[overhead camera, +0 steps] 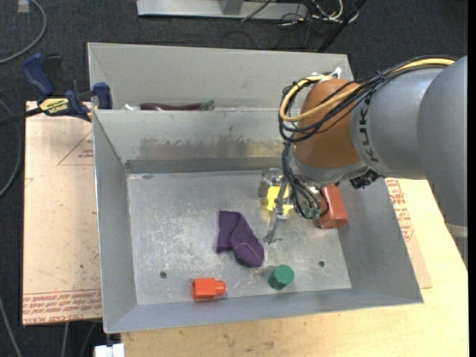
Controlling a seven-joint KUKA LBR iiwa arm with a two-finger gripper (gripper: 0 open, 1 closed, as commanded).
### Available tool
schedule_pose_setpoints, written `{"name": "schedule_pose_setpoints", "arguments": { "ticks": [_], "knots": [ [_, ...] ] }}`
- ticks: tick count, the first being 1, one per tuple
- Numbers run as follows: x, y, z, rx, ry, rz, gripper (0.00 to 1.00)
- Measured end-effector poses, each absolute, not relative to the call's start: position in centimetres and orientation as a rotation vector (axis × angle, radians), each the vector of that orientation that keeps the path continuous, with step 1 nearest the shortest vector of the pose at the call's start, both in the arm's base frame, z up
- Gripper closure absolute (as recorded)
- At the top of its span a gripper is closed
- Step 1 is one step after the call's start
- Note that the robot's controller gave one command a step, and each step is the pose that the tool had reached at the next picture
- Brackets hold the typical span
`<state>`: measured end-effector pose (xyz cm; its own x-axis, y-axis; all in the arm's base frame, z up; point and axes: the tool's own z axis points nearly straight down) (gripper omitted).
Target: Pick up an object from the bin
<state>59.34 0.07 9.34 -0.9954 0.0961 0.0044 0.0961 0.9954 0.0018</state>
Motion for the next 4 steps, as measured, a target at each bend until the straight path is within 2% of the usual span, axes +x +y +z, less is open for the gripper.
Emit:
{"name": "schedule_pose_setpoints", "arguments": {
  "ticks": [1, 2, 3, 4],
  "knots": [
    [59.7, 3.0, 7.8, -0.028, -3.143, -0.004, 0.0],
    [57.9, 5.0, 7.3, -0.148, -3.137, -0.005, 0.0],
    [57.3, 5.8, 7.0, -0.386, -3.122, -0.006, 1.0],
    [57.3, 5.8, 7.0, -0.385, -3.123, -0.006, 1.0]
  ]
}}
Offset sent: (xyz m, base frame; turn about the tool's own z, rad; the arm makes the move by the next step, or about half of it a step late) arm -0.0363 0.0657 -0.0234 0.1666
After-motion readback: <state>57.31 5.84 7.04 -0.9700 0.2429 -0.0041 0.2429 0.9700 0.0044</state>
